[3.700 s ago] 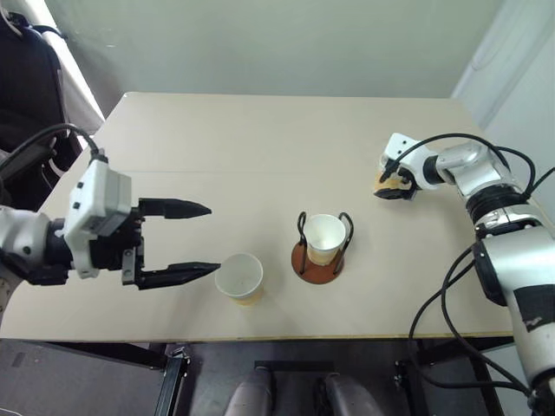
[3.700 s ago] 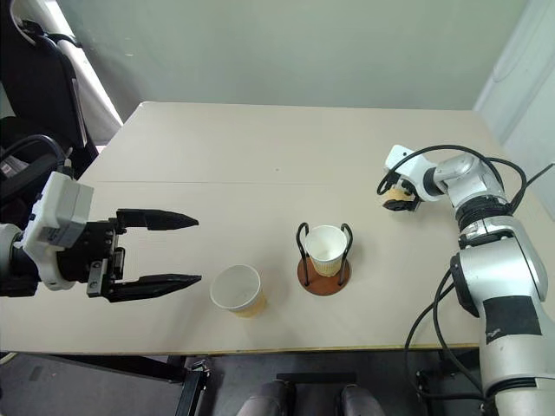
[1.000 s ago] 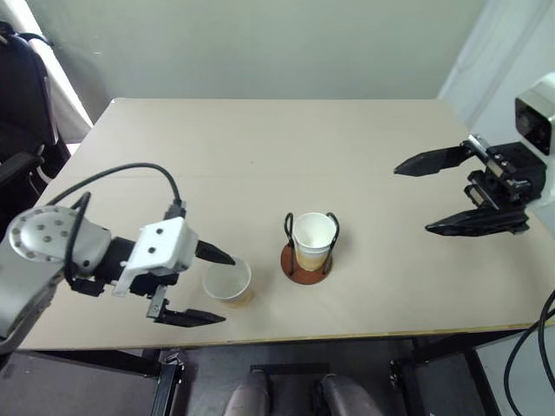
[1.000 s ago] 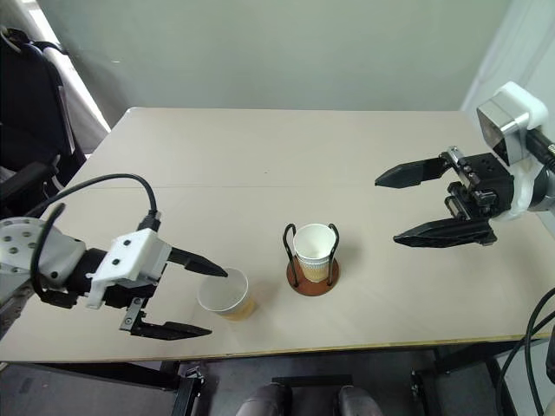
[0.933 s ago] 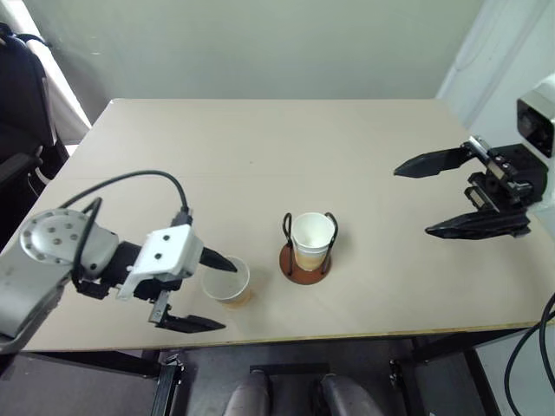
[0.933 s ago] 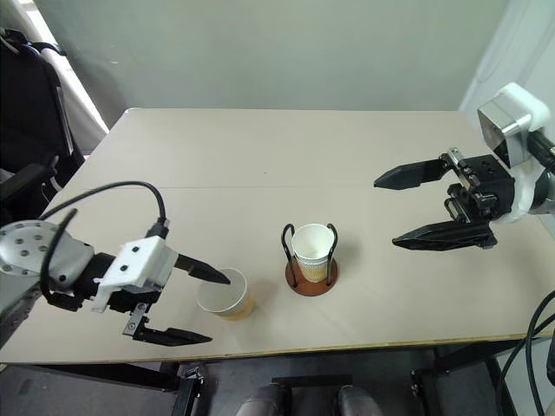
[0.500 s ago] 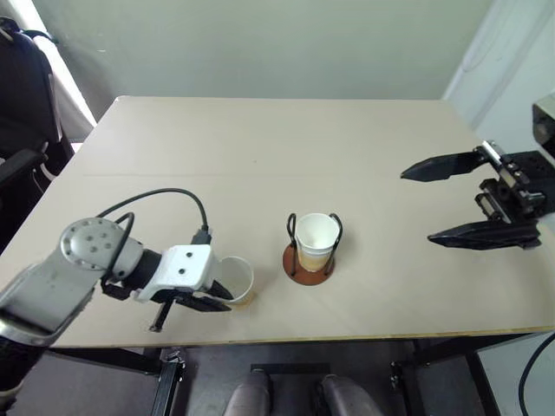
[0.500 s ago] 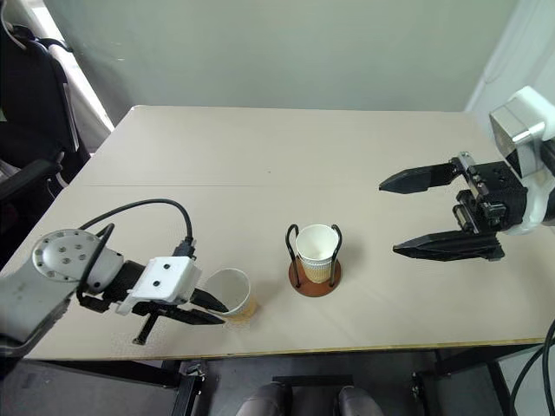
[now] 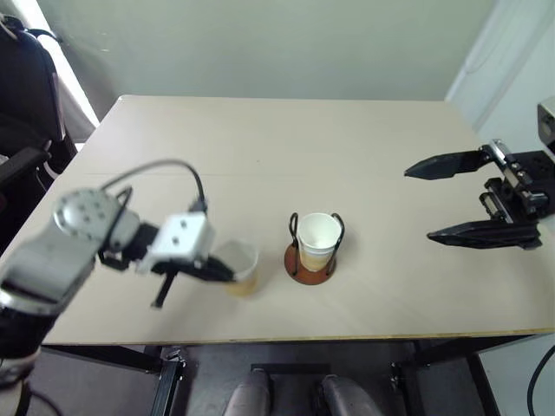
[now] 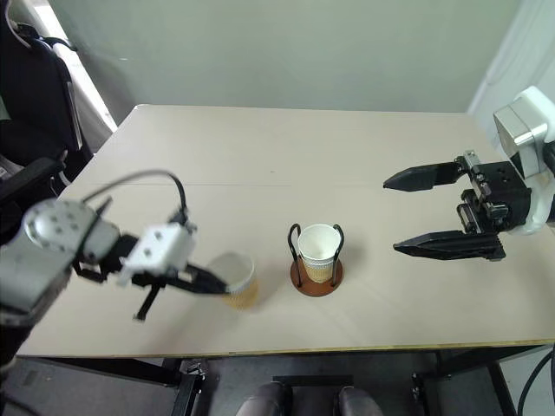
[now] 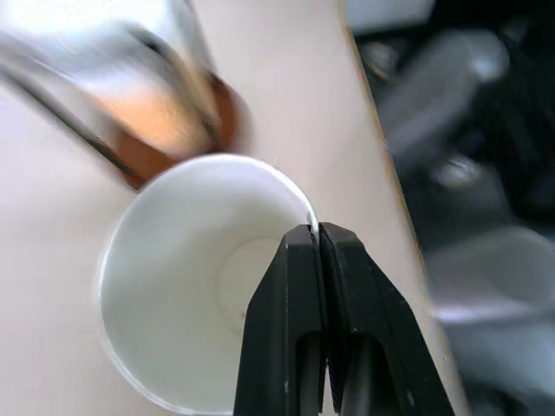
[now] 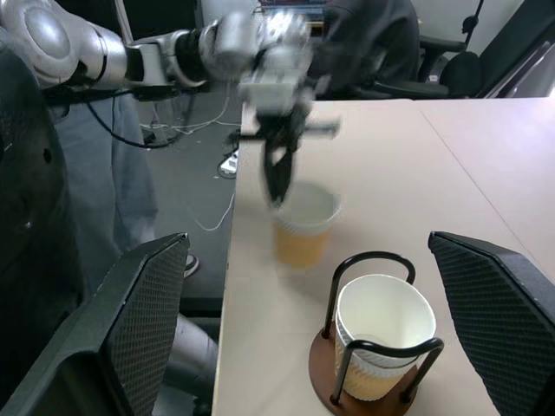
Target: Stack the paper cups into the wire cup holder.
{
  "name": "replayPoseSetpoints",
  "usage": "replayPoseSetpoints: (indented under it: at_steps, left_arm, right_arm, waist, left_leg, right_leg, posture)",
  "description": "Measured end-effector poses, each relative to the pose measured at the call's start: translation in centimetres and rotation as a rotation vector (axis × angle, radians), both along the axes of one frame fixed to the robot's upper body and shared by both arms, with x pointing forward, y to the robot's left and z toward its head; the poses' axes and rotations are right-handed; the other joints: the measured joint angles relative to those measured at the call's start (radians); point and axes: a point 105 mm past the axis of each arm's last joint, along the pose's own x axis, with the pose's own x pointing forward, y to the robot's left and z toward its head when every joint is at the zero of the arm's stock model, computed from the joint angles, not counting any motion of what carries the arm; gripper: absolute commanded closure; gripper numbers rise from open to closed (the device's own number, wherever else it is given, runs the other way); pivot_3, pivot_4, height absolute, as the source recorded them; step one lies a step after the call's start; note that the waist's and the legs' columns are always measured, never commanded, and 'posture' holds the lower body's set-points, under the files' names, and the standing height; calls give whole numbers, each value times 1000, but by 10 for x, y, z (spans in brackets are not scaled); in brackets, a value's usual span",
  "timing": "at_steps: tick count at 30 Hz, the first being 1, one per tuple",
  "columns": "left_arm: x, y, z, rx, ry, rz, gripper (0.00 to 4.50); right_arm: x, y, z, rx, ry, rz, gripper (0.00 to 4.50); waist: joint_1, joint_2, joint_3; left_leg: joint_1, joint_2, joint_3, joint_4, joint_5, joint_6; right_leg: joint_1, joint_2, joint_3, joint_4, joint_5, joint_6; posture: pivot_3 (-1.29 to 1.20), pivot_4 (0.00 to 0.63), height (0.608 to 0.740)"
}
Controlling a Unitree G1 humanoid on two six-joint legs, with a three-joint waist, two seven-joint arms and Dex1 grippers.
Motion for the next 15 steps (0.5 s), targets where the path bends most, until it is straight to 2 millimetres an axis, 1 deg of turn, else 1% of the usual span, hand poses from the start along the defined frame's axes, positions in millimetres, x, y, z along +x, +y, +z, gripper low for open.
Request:
replayPoseSetpoints:
  at_steps: [1,3,5,7,9,10,12,15]
  left_arm:
    - [7,-3,23,-61,-46,-2,4439]
    - [19,-10,61,-161,-129,-3,4439]
    - [26,-17,80,-229,-163,-17,4439]
    - [30,-30,90,-286,-155,-67,4439]
    - [25,-56,96,-305,-123,-190,4439]
    - [22,-65,96,-301,-109,-239,4439]
    - [19,-74,92,-280,-90,-287,4439]
    - [19,-89,74,-216,-42,-342,4439]
  right_arm:
    - [0,-2,4,15,-5,-6,0]
    - [-1,-4,9,38,-9,-9,0]
    - [-2,-7,12,44,-16,-20,0]
    - [-3,-10,13,40,-20,-38,0]
    - [-2,-12,11,37,-17,-56,0]
    - [-2,-13,9,38,-12,-65,0]
    - [-1,-14,7,39,-6,-79,0]
    - [-3,-15,3,28,-11,-103,0]
  waist:
    - [0,0,0]
    - [1,0,0]
    - [0,1,0]
    - [0,1,0]
    - [3,1,0]
    - [3,1,0]
    - [3,1,0]
    - [3,1,0]
  left_leg:
    - [0,0,0,1,-1,1]
    - [-2,-1,0,3,-1,2]
    - [-2,-2,2,5,-2,4]
    - [-4,-2,1,7,-3,6]
    - [-9,-3,1,12,-4,8]
    - [-9,-3,2,13,-5,10]
    - [-10,-4,4,15,-6,12]
    - [-10,-4,5,19,-7,13]
  right_leg:
    - [0,0,0,0,0,1]
    - [1,-1,0,-1,1,2]
    - [1,-2,1,-2,1,4]
    - [0,-2,0,-2,1,6]
    - [-1,-2,0,-3,1,9]
    - [-1,-3,1,-3,1,11]
    - [0,-3,2,-3,0,13]
    - [0,-3,3,-2,-1,16]
  posture:
    - [0,150,740]
    - [0,150,740]
    - [0,150,740]
    - [0,150,740]
    - [0,150,740]
    - [0,150,740]
    - [0,150,740]
    - [0,150,740]
